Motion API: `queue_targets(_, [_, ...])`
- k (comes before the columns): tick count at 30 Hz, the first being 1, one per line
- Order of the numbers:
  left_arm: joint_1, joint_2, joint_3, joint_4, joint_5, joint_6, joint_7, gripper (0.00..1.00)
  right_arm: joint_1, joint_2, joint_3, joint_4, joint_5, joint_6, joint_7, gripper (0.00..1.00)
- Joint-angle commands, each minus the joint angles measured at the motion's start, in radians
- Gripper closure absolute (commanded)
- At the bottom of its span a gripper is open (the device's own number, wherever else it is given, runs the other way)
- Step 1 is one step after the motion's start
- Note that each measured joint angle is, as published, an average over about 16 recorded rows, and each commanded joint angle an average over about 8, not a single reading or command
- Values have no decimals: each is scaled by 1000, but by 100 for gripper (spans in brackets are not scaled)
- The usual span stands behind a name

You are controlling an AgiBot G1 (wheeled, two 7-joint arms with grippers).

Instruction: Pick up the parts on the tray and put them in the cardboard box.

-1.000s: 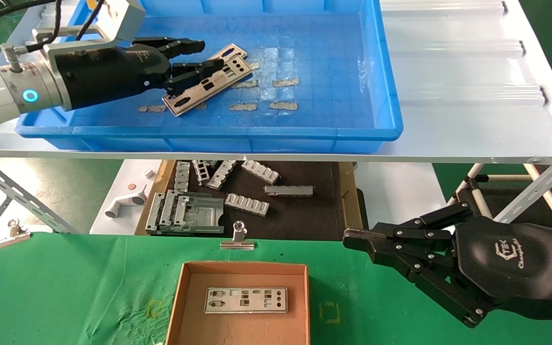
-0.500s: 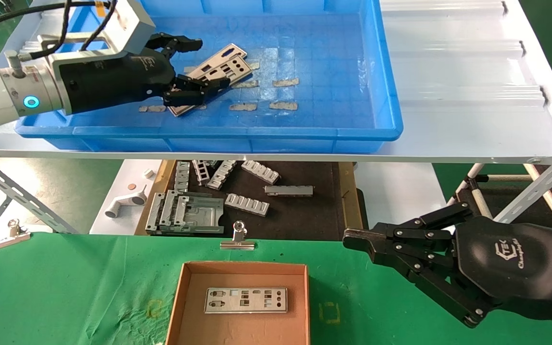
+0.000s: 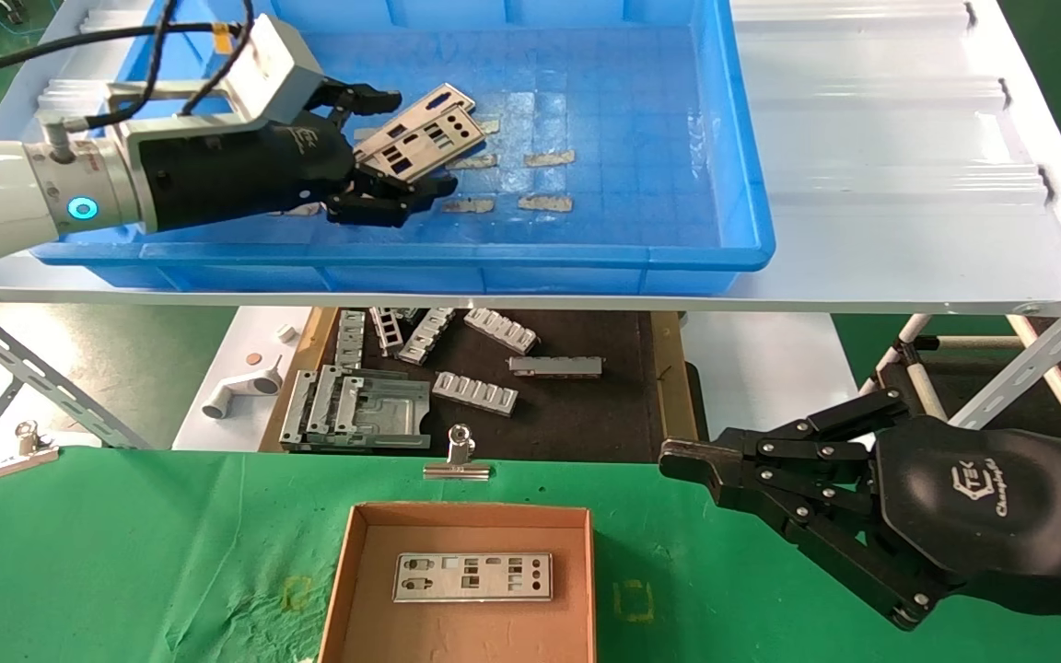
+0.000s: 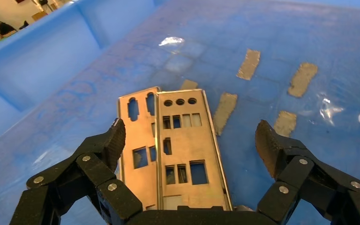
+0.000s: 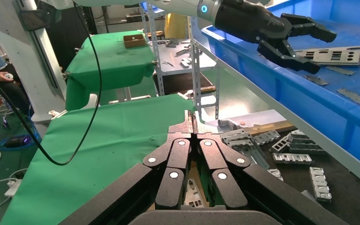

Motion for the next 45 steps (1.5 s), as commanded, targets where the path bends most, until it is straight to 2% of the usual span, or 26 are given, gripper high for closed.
queue_targets(1, [0, 4, 3, 0, 4, -2, 3, 0, 0, 0, 0, 0, 0, 0, 0, 100])
queue_targets(2, [1, 5, 3, -1, 5, -6, 8, 2, 0, 0, 0, 0, 0, 0, 0, 100])
queue_targets(4, [2, 6, 3, -1, 4, -12, 14, 14, 0, 0, 0, 0, 0, 0, 0, 100])
queue_targets(5, [3, 7, 2, -1, 4, -15, 18, 23, 0, 0, 0, 0, 0, 0, 0, 100])
queue_targets(10, [7, 8, 0, 0, 2, -26, 30, 83, 0, 0, 0, 0, 0, 0, 0, 100])
queue_targets(11, [8, 7, 0, 1, 2, -28, 32, 90, 0, 0, 0, 0, 0, 0, 0, 100])
queue_targets(13, [8, 7, -1, 1, 1, -33, 38, 99, 0, 0, 0, 0, 0, 0, 0, 100])
queue_targets(45, [10, 1, -12, -3, -12, -51, 78, 100, 0, 0, 0, 0, 0, 0, 0, 100])
